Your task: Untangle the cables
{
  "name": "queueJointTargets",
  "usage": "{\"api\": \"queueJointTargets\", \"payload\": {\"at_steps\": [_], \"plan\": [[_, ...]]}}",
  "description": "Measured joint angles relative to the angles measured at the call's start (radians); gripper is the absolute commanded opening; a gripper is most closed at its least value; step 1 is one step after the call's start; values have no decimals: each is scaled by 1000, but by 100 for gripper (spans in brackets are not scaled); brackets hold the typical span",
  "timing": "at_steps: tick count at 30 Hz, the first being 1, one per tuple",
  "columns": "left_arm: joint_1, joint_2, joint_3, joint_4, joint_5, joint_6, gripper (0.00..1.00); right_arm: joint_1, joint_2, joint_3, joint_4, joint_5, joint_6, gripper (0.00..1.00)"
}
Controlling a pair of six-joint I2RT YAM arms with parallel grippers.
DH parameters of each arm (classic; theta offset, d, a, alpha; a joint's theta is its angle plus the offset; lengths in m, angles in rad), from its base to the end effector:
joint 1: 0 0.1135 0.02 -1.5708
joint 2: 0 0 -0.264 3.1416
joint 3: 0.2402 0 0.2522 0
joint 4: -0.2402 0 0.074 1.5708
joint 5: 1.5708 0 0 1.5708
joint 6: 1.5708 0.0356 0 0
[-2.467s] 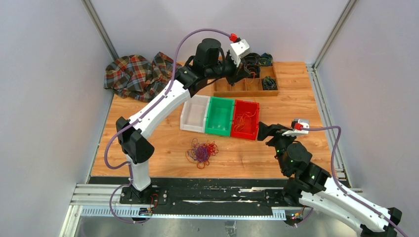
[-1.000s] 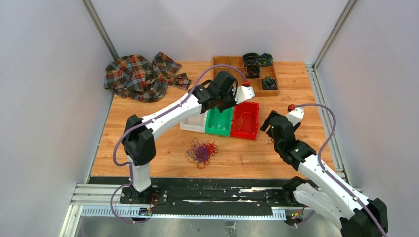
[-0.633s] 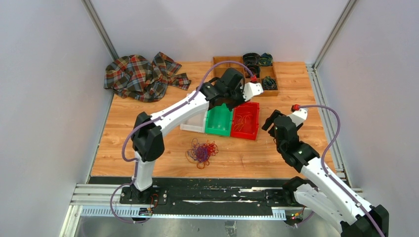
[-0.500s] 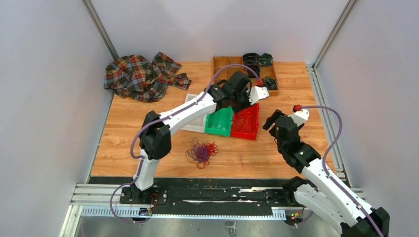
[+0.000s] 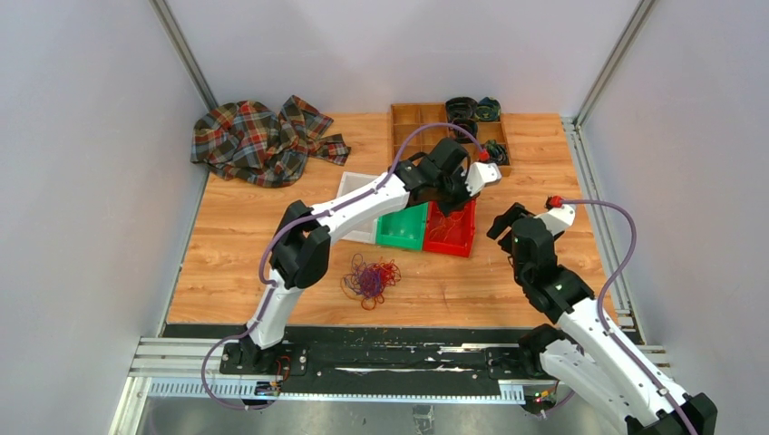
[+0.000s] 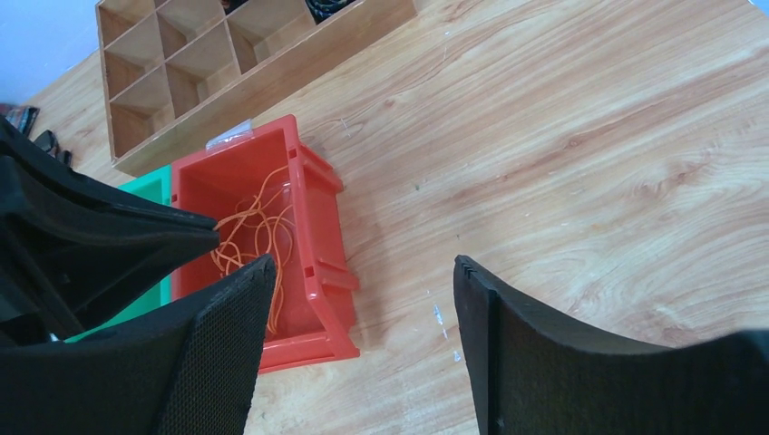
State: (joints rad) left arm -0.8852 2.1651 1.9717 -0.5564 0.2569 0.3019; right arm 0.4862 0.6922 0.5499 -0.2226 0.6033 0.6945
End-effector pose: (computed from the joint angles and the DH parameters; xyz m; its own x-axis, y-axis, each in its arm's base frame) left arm 0.3090 -0.3921 0.2701 -0.1544 0.6429 -0.7502 0.9555 0.2904 0.0523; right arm 0.1547 0.0589 0.2698 -0.1888 0.4963 -0.8474 0.2663 0.8564 0.4423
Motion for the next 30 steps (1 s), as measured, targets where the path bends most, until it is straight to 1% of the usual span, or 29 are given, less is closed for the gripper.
{"api": "queueJointTargets", "payload": {"at_steps": [4, 8, 11, 13, 14, 15, 16, 17, 18, 19, 27, 30], "plan": [[5, 0, -78, 61, -23, 1, 0, -3, -32, -13, -9, 3, 3, 71], [15, 2, -180, 110, -75, 21, 0, -3, -41, -14, -12, 8, 4, 71], [26, 15, -200, 134, -109, 48, 1, -5, -39, -14, -16, 7, 2, 71], [34, 27, -184, 135, -116, 61, 3, -5, -38, -14, -17, 7, -1, 71], [37, 33, -169, 132, -116, 64, 9, -6, -39, -14, -20, 7, -3, 71], [39, 36, -153, 128, -116, 66, 20, -6, -39, -14, -23, 7, -6, 71], [43, 37, -138, 124, -114, 69, 34, -6, -39, -14, -26, 7, -8, 71], [46, 37, -125, 117, -108, 71, 44, -6, -40, -14, -30, 7, -10, 71], [48, 35, -112, 110, -100, 73, 52, -6, -40, -14, -33, 7, -12, 71], [51, 34, -102, 104, -88, 75, 58, -8, -41, -11, -38, 7, -14, 71], [74, -42, -77, 9, -5, 76, 88, -26, -41, 21, -46, -2, -30, 72], [92, -67, -18, -44, 18, 80, 94, -26, -40, 39, -54, -3, -38, 72]]}}
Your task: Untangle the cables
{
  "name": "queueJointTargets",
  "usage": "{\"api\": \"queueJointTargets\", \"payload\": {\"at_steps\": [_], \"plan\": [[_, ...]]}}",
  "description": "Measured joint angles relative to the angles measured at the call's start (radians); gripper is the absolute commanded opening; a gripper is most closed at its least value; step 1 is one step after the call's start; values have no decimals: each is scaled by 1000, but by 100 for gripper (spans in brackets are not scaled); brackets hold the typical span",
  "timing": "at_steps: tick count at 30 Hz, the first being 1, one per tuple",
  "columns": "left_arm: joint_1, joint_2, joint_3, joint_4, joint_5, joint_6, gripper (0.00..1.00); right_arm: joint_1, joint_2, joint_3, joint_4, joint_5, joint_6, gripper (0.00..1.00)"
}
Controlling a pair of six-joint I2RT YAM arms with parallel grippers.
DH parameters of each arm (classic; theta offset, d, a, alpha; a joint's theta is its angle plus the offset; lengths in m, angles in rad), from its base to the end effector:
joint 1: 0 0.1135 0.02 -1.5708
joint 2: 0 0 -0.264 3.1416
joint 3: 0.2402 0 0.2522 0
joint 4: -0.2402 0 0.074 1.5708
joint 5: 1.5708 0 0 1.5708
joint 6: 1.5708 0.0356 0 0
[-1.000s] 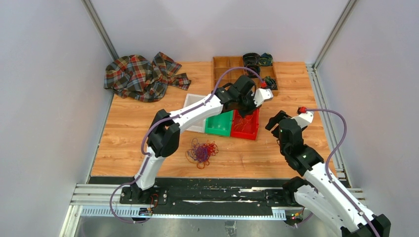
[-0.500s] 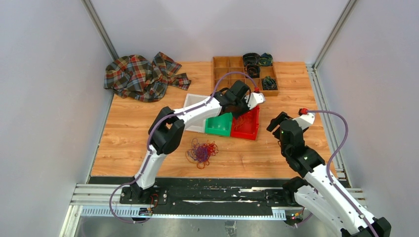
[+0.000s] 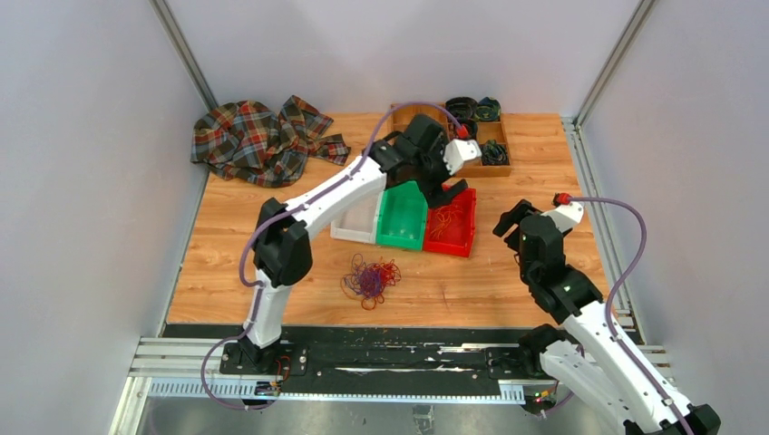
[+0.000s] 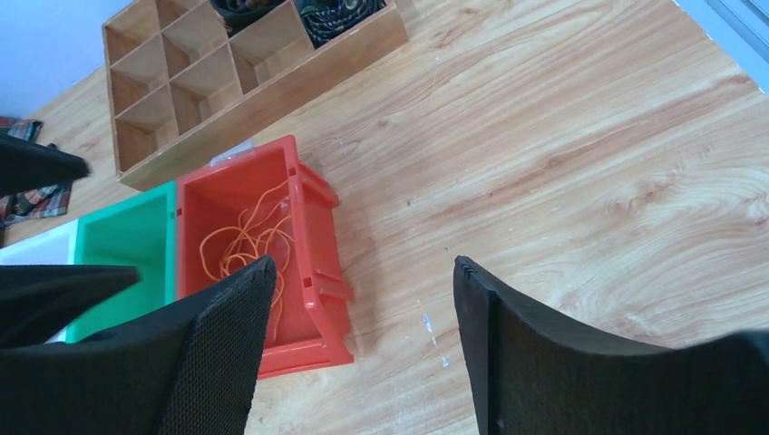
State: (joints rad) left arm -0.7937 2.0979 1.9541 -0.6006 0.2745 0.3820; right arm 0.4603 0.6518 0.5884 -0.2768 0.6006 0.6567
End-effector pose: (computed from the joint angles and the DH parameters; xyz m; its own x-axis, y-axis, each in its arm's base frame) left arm 0.3321 -0.3515 0.2926 -0.1329 0.6468 -0.7509 0.9436 0.3143 0.1038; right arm 0.1486 0.0512 0.2835 -0.1691 0.4783 -0.8617 0.2703 0.8633 0.4262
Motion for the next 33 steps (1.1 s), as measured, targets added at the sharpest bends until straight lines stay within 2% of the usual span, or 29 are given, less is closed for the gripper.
{"api": "queueJointTargets", "payload": {"at_steps": [5, 7, 14, 16, 21, 28, 33], "plan": [[56, -114, 15, -101, 40, 18, 95, 0, 17, 24, -3, -19, -19, 72], [84, -209, -56, -132, 58, 36, 95, 0, 42, 26, 8, -47, -28, 72], [102, -605, -536, -256, 153, 114, 81, -2, 170, 26, 51, -190, -36, 70], [97, -645, -609, -267, 174, 126, 76, -2, 202, 24, 67, -241, -36, 70], [97, -660, -752, -304, 197, 192, 69, -2, 245, 11, 116, -346, -33, 69], [97, -563, -697, -309, 237, 287, 62, 2, 250, -7, 126, -407, -31, 68], [97, -521, -681, -309, 239, 429, 58, 3, 227, -11, 126, -420, -31, 67]]}}
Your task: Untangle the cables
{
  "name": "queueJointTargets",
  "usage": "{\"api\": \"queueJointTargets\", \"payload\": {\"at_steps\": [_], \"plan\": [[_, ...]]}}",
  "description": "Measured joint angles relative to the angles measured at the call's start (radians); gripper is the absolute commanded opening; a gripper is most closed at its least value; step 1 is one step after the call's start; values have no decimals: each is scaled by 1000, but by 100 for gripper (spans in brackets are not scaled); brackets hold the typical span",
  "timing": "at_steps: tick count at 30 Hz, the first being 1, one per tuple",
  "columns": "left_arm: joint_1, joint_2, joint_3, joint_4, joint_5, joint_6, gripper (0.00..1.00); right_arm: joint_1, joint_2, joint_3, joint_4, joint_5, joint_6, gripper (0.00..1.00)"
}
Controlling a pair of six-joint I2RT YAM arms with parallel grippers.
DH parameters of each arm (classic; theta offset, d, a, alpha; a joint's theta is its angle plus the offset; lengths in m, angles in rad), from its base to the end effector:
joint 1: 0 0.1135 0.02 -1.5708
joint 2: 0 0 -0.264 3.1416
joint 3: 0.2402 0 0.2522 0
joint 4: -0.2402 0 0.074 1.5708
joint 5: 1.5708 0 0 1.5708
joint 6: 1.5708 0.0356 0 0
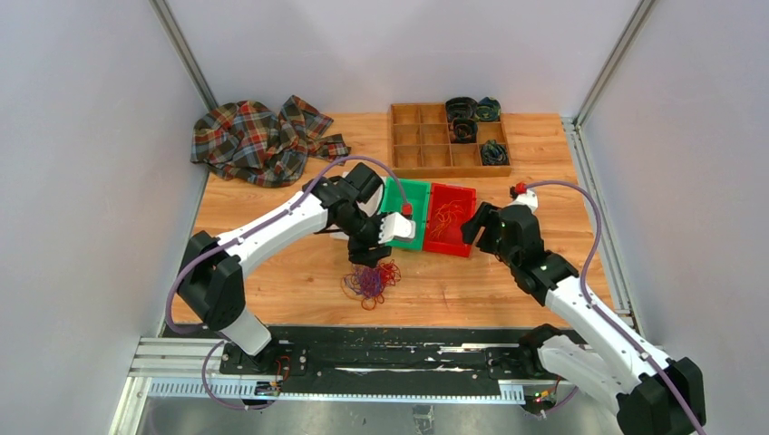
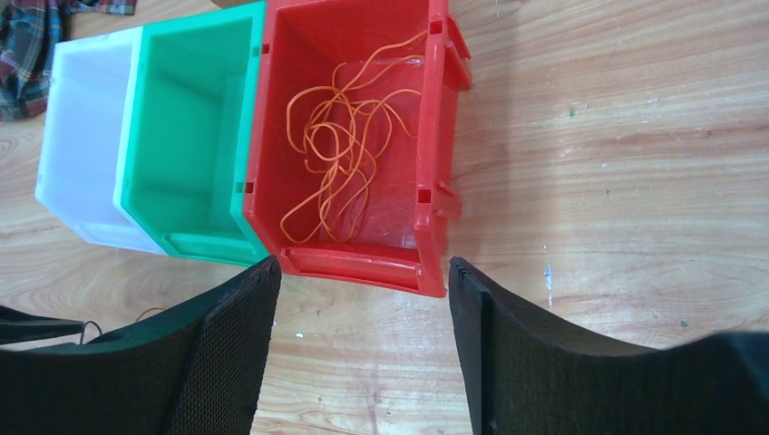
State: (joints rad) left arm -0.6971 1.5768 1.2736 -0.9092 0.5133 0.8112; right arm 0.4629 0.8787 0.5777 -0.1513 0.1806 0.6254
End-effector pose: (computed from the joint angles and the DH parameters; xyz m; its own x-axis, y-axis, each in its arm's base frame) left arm 0.2265 -0.2125 0.2633 0.0069 0.8181 -0.5750 0.9967 -0.0522 -0.0623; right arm 0.1830 0.0842 0.2538 -0.4896 0.3993 -0.7752 -0.0100 0.8863 0.4629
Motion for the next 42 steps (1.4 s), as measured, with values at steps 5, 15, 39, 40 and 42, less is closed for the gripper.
{"api": "queueJointTargets", "payload": {"at_steps": [5, 15, 39, 40, 42], "plan": [[-21, 16, 5, -16, -12, 159, 49, 0, -24, 0, 0, -5, -1, 64], [-94, 75, 68, -39, -30, 324, 42, 0, -40, 0, -11, -13, 0, 64], [-89, 81, 208, -254, -176, 524, 50, 0, -58, 0, -30, -13, -5, 61], [-84, 80, 222, -265, -174, 530, 51, 0, -58, 0, -31, -14, -5, 61], [-76, 75, 224, -282, -169, 550, 54, 0, -58, 0, -31, -14, -5, 61]]}}
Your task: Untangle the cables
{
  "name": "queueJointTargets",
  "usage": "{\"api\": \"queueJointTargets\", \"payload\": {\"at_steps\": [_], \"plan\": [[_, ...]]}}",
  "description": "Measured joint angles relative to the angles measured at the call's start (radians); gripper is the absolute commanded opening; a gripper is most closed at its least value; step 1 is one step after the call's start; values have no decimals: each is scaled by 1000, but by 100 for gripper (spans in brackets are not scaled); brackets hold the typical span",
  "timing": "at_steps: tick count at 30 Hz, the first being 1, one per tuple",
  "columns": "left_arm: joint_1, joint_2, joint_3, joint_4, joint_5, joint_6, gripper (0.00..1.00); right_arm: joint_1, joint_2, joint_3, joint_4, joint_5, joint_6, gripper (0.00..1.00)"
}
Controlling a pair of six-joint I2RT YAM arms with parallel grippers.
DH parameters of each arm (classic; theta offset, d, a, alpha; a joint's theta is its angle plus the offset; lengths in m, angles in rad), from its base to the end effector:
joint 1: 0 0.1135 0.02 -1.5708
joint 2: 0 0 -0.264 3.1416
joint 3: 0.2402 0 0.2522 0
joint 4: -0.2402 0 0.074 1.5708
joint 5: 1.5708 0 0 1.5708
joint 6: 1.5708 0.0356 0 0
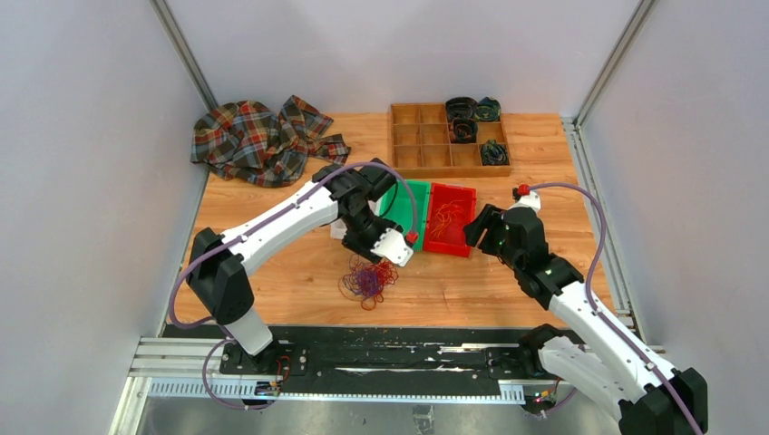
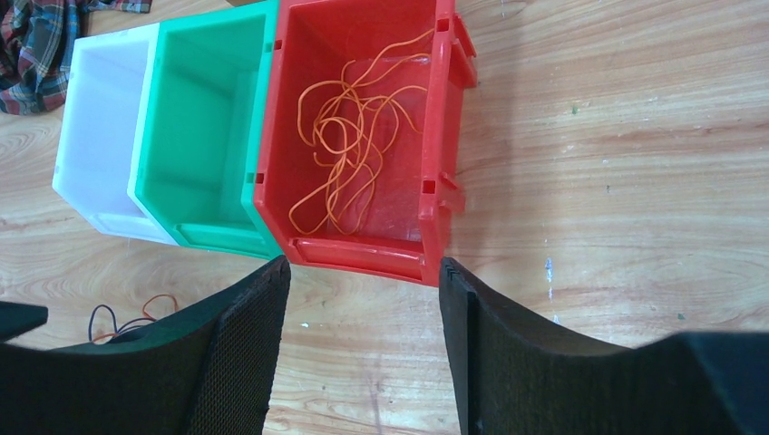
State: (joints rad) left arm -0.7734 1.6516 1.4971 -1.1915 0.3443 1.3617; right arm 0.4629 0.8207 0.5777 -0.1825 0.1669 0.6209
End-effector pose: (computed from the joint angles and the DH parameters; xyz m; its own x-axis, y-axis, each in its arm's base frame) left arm 0.2181 -0.2297 0.2934 0.5511 0.7488 -0.3682 0.8300 -0.5373 0.1498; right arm 0.1741 0.0803 0.2609 -0.4778 0.4027 -0.7807 -0.0332 0.8798 0.4741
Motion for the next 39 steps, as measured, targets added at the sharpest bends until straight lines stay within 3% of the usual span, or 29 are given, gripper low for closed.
{"api": "queueJointTargets", "payload": {"at_steps": [8, 19, 22, 31, 34, 39], "plan": [[-16, -6, -79, -53, 37, 70, 55, 0, 0, 0, -2, 0, 0, 60], [-34, 19, -113, 71, 50, 57, 48, 0, -24, 0, -10, -1, 0, 59], [-34, 20, -139, 76, 38, 66, 43, 0, -28, 0, -10, -1, 0, 59], [-34, 23, -156, 128, 22, 42, 11, 0, -30, 0, -12, -1, 2, 52], [-34, 23, -156, 140, 21, 14, 5, 0, -31, 0, -14, -1, 5, 52], [-34, -11, -152, 145, 13, -76, 1, 7, -39, 0, -6, -13, 6, 62]]}}
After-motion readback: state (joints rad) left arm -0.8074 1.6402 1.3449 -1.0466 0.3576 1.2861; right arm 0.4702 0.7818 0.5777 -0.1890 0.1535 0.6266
